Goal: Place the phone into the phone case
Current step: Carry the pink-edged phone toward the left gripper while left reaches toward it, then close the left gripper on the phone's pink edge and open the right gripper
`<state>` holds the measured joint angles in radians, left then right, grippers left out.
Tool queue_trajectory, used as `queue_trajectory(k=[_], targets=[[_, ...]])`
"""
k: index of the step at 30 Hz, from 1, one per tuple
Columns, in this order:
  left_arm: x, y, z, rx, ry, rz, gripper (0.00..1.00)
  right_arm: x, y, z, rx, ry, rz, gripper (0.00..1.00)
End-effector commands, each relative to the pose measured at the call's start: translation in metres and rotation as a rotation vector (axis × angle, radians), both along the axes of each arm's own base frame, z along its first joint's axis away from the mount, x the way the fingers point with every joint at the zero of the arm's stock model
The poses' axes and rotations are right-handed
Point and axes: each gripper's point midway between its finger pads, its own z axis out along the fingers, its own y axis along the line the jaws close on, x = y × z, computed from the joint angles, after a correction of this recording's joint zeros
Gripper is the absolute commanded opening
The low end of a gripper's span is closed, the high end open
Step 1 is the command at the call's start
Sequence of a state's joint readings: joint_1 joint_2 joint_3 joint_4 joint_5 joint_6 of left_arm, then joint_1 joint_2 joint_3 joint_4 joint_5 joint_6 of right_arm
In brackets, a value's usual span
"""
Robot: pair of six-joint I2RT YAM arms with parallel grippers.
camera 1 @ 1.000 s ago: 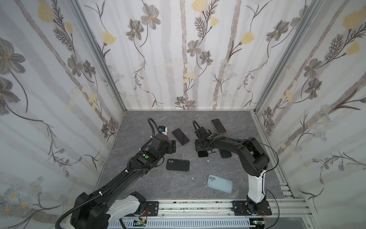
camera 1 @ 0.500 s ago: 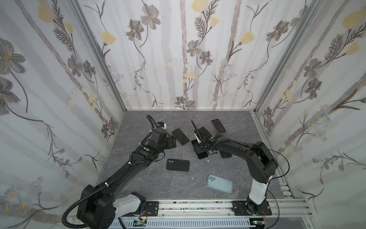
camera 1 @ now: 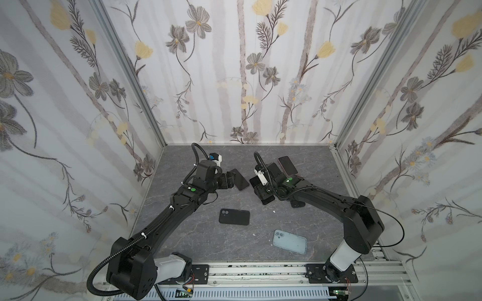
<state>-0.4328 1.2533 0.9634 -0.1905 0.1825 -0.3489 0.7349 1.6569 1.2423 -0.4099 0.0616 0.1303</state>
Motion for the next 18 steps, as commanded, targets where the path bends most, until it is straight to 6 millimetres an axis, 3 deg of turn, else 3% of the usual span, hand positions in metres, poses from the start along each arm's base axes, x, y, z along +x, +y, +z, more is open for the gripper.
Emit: queue_trajectory(k=[1,8,18], targets=[[-0.001,-0.012,0.017,-0.075,-0.005,-0.043,0.78,0.0,0.0,0.021,0.014,-0.068,0.026,0.33],[-0.01,-0.037,0.028,-0.196,0.051,-0.15,0.77,-0.012,-0.001,0.058,0.065,-0.137,0.06,0.33],[-0.009,-0.061,0.048,-0.3,0.087,-0.256,0.75,-0.022,-0.001,0.094,0.117,-0.207,0.094,0.32]])
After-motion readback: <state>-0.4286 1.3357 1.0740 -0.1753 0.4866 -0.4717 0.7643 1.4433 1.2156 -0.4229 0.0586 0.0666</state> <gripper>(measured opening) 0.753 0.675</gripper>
